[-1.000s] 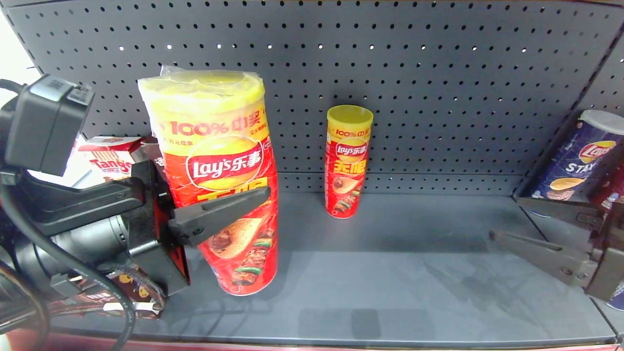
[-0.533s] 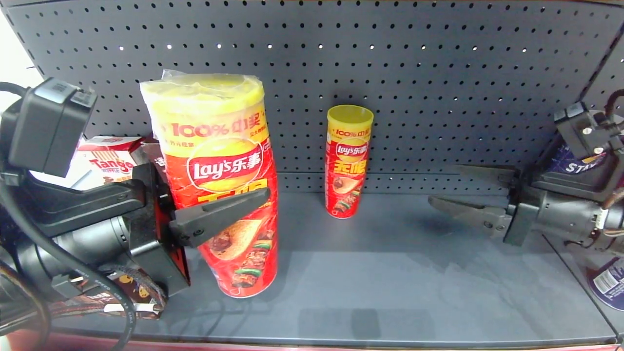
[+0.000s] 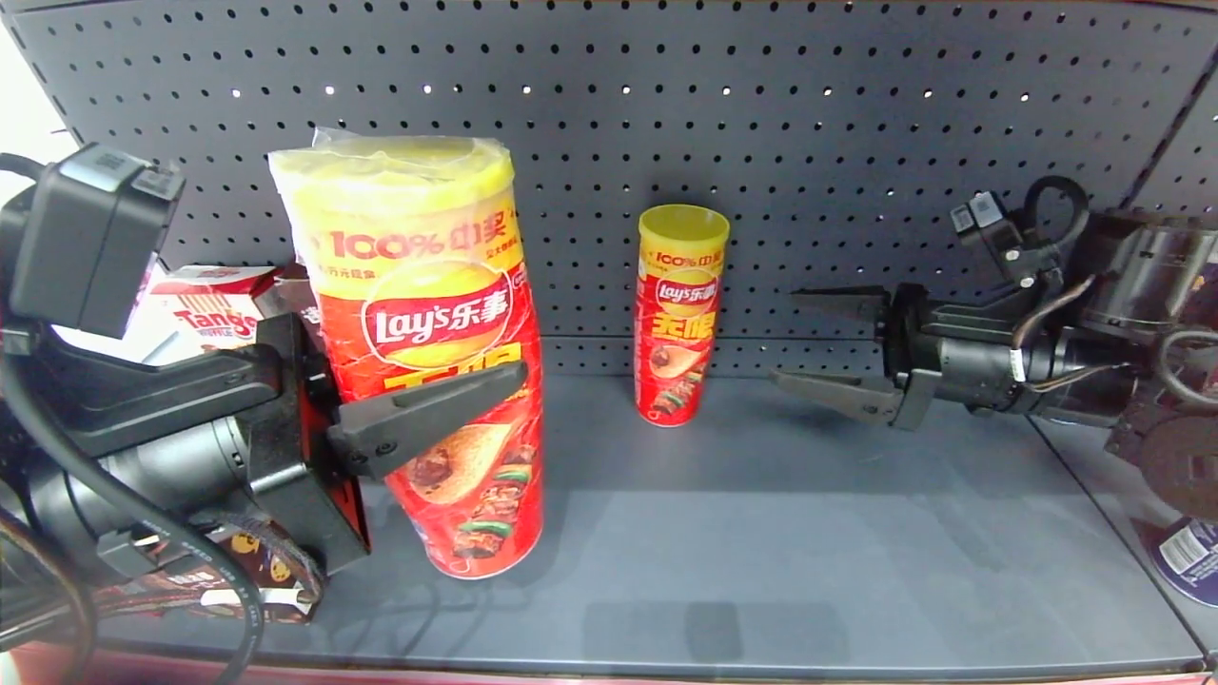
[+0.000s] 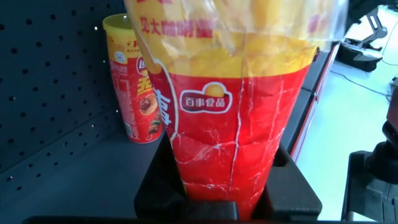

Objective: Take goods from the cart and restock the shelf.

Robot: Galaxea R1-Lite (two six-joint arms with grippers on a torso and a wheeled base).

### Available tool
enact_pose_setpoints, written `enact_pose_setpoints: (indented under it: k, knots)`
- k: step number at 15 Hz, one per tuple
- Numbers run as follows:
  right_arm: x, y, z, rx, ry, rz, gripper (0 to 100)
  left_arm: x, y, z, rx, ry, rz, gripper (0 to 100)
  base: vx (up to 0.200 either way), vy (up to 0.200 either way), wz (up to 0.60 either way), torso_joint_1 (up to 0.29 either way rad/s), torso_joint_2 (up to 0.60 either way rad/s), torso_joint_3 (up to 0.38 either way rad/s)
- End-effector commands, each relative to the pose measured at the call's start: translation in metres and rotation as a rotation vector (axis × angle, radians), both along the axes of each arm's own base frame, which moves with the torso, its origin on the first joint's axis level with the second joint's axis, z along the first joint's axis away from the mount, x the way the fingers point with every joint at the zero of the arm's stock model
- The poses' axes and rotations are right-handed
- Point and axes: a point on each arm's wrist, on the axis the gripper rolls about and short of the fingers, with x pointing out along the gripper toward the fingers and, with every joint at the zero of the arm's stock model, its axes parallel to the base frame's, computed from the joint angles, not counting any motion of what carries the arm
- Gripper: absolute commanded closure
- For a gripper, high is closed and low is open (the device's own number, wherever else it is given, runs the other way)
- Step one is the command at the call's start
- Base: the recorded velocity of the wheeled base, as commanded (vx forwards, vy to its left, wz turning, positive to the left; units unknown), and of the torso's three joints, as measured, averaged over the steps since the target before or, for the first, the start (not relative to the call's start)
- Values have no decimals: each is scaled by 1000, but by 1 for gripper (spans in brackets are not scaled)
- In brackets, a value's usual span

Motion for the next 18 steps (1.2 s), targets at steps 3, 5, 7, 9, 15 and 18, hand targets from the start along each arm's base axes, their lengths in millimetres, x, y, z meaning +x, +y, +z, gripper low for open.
enact_pose_setpoints:
  k: [3,5,7,9,15,18]
  knots:
    - [32,8,-13,-7,13,6,0,1,0,-1,2,5,-2,100,0,0,0,0,0,0]
    - [44,15,-16,-6,13,14,0,3,-2,0,2,2,-4,100,0,0,0,0,0,0]
    - [53,20,-17,-4,8,17,0,4,-3,0,1,4,-4,100,0,0,0,0,0,0]
    - [64,25,-21,-3,7,20,0,5,-3,-1,3,8,-4,100,0,0,0,0,0,0]
    - [83,37,-31,-4,11,32,0,9,-5,1,3,6,-2,100,0,0,0,0,0,0]
    - [90,49,-35,-2,8,55,0,10,-6,3,0,1,-4,100,0,0,0,0,0,0]
